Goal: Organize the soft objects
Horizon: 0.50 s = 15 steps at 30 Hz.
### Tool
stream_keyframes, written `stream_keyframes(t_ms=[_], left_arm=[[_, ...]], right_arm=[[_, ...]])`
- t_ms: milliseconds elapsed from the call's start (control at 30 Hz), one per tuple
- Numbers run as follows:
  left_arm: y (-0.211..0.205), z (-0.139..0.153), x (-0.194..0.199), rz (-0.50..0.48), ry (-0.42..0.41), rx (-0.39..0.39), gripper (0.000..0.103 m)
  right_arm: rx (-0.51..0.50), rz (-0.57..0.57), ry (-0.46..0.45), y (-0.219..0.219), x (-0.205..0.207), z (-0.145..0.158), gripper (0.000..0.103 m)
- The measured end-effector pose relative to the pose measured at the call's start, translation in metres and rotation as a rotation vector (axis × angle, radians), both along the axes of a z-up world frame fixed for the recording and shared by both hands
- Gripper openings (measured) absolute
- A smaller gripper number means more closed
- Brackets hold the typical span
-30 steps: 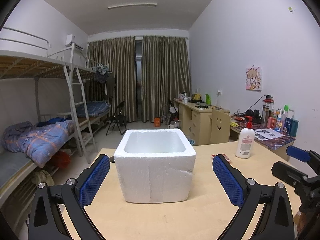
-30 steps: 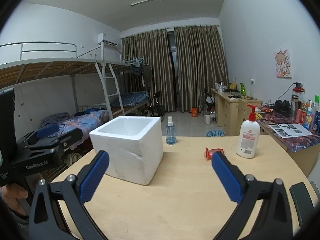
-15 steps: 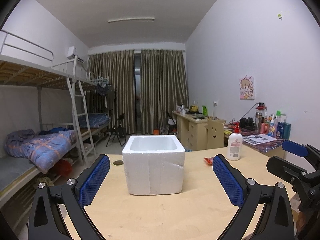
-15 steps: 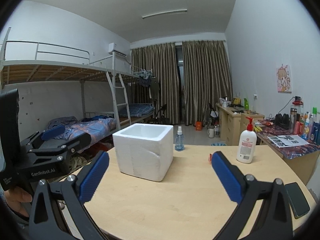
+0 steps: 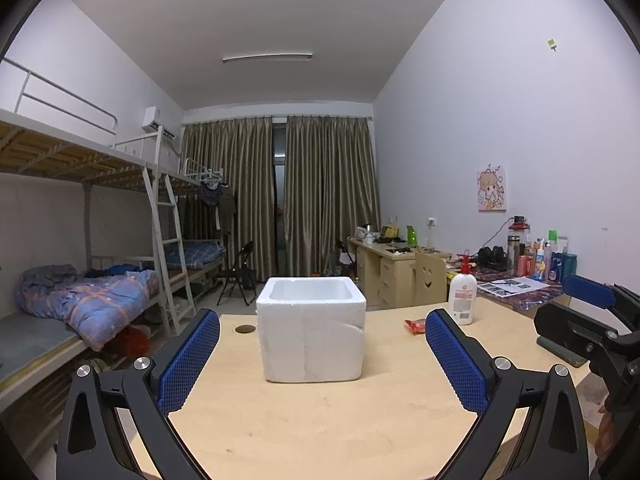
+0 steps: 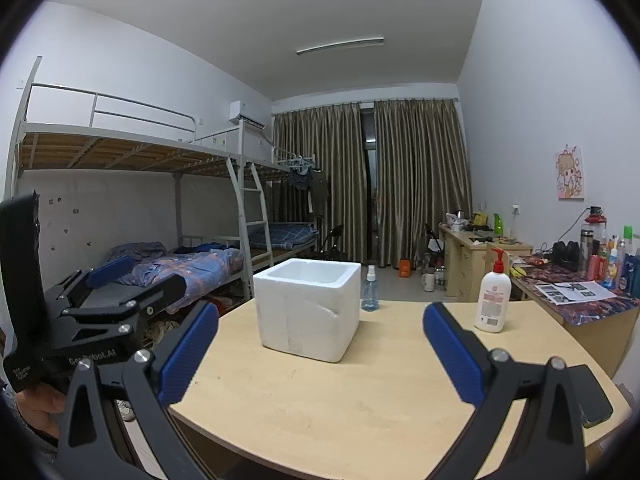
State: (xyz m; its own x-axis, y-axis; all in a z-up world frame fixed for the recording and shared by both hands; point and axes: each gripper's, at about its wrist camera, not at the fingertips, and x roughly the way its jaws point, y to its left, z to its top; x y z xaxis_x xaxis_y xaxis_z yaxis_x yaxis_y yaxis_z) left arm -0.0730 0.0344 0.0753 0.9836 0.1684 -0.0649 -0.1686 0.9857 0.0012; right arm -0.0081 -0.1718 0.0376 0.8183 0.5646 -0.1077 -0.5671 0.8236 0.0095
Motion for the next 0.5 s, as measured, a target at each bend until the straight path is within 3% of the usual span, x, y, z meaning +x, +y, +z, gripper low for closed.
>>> stream_keyframes(t_ms=[500], left_arm=[[-0.002,-0.024,0.002,0.003,0.031,-0.027,0.103]], right_arm=[[-0.015,0.014,0.008,0.001,-0.007,-0.02,0.103]])
